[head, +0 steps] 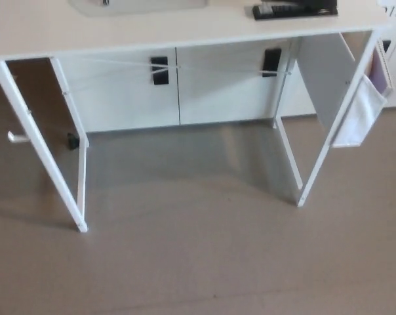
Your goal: The robot walks towards a desk on which a file tray is kept in the middle and a stapler is kept to its right. The robot lifts the stapler using its right hand and places it on the file tray.
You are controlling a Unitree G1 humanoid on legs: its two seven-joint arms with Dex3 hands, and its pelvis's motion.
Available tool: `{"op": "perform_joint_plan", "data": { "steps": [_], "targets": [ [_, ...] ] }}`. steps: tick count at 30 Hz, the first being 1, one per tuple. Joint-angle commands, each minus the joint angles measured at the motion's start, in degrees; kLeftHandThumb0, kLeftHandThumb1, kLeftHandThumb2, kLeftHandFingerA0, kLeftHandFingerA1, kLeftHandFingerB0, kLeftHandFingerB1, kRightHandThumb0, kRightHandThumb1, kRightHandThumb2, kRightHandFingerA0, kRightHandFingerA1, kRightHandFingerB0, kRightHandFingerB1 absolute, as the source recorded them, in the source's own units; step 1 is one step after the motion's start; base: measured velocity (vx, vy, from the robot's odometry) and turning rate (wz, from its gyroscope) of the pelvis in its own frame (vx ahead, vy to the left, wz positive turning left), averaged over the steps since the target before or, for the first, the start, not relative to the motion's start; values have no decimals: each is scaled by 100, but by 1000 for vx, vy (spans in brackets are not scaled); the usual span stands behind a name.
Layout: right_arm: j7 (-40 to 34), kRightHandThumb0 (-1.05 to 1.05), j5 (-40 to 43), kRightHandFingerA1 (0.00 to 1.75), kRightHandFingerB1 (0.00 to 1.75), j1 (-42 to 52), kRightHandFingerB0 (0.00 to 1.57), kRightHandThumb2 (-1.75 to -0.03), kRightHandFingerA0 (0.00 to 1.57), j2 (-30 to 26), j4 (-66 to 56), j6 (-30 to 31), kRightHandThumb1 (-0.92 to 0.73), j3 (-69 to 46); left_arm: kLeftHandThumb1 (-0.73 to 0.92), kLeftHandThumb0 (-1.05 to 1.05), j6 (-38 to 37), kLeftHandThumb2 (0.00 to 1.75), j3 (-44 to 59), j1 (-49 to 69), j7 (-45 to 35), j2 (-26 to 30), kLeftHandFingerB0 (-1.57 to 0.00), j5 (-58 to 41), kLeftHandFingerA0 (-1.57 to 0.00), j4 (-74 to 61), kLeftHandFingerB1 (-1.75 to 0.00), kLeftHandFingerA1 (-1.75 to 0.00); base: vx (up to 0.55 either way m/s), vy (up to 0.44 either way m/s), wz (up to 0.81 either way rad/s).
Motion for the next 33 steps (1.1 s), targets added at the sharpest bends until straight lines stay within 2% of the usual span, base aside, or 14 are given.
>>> {"op": "perform_joint_plan", "data": {
  "steps": [1,4,6,8,9,10,19,20,21,23,25,28,31,33],
  "targets": [
    [28,-81,371,39,16,-44,0,-92,5,117,298,-379,-57,-369,39,-85,43,107,-21,-18,24,53,-92,27,-128,27,-129,-147,271,10,16],
    [-21,-72,68,50,3,32,0,-64,20,6,44,-133,-80,-178,36,-85,38,113,42,-8,23,39,-87,-41,-109,26,-116,-131,304,-46,8],
    [103,-82,346,46,15,9,0,-91,9,108,-53,17,-61,-392,34,-86,20,114,17,-90,33,29,-39,-9,-48,109,-91,-99,327,-119,18],
    [275,-84,402,46,13,-2,0,-91,10,105,-23,6,-62,-456,36,-86,16,115,9,-97,64,25,-54,5,-87,120,-99,-120,408,-175,-18],
    [269,-88,331,48,11,-26,0,-92,11,77,46,-85,-63,-421,40,-84,-4,113,-11,-82,42,32,-52,20,-58,99,-97,-106,425,-37,86],
    [225,-88,186,46,11,-95,0,-94,10,24,155,-150,-64,-322,41,-85,-16,106,-15,-67,13,37,-84,14,-105,77,-123,-141,414,-40,38],
    [182,-75,49,50,16,-288,0,-63,23,-40,426,-69,-78,-163,34,-85,-15,114,-6,-84,-75,59,-55,-37,-54,53,-98,-103,243,-24,-5],
    [233,-79,209,57,22,-292,0,-95,18,14,456,-53,-59,-272,34,-88,-58,113,-24,-79,-89,74,-72,-17,-89,49,-105,-121,199,123,-11],
    [91,-82,131,63,18,-260,0,-98,25,17,484,-231,-64,-224,26,-52,-96,107,-24,-67,-116,87,-146,-18,-155,44,-139,-146,231,133,-12],
    [41,-81,111,50,17,-162,0,-95,7,3,411,-441,-60,-213,32,-60,-42,112,61,-75,-154,79,-108,-109,-143,42,-123,-145,276,184,1],
    [63,-70,146,43,13,-109,0,-64,9,22,304,-369,-77,-224,38,-87,-19,112,31,-84,-144,88,-58,-64,-63,30,-104,-114,184,317,12],
    [171,-81,222,45,21,-142,0,-95,7,36,270,-132,-60,-259,37,-93,11,115,34,-107,-88,77,-89,-47,-106,57,-117,-131,144,163,0],
    [346,-80,446,36,20,-128,0,-90,0,114,351,-182,-55,-461,36,-86,9,115,29,-113,-166,108,-74,-48,-76,7,-114,-120,123,37,7],
    [338,-71,418,42,16,-76,0,-63,8,115,316,-223,-75,-458,41,-86,-60,109,-58,-88,-177,137,-94,40,-106,-25,-135,-150,84,-45,10]
  ]
}}
